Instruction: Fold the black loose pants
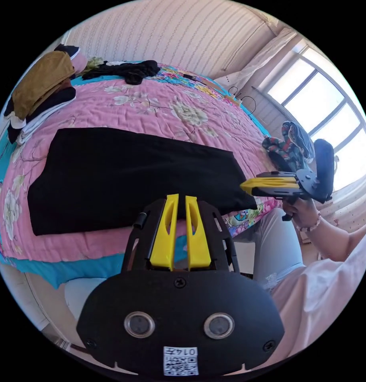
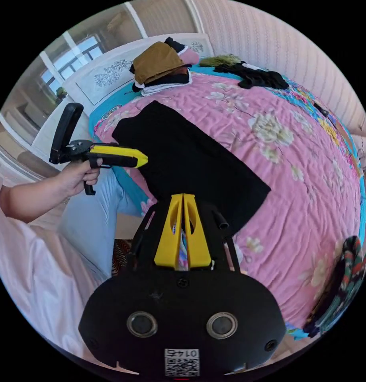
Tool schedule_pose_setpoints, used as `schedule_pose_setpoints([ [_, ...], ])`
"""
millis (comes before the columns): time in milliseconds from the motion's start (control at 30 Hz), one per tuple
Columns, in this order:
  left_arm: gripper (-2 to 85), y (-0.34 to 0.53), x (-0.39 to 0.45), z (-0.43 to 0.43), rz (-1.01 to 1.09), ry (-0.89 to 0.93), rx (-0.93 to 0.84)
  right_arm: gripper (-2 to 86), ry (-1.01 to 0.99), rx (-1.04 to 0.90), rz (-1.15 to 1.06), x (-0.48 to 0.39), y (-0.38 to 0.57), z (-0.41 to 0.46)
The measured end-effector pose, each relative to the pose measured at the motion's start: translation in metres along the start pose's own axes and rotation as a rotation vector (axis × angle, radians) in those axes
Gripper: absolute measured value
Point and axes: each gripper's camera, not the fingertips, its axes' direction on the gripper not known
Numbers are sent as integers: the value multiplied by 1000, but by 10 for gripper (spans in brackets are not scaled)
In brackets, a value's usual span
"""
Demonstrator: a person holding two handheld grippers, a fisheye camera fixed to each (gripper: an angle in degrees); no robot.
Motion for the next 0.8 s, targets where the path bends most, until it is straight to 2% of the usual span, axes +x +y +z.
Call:
schedule_pose_setpoints([
  [133, 35, 3, 2, 9, 22, -3, 20, -9, 161, -16, -132, -32, -81, 15],
  [200, 29, 5, 3, 19, 30, 3, -12, -9, 151, -41, -137, -40, -114, 25],
  [267, 20, 14, 4, 37, 39, -53, -60, -10, 110, -151, -116, -44, -151, 52],
  [333, 13, 26, 5, 42, 44, -76, -10, -9, 84, -291, -91, -44, -165, 86],
  [400, 7, 35, 10, 44, 84, -128, 25, -10, 59, -243, -65, -42, -170, 91],
  [467, -1, 45, 17, 44, 109, -174, 54, -10, 15, -281, -62, -40, -182, 91],
  [600, -8, 56, 14, 35, 105, -121, 61, -9, -45, -358, -67, -39, -202, 83],
  [733, -10, 70, 12, 14, 111, -80, 84, -9, 37, -273, -106, -47, -226, 63],
  [800, -10, 77, 9, 24, 112, -76, 11, -9, 80, -324, -95, -45, -234, 76],
])
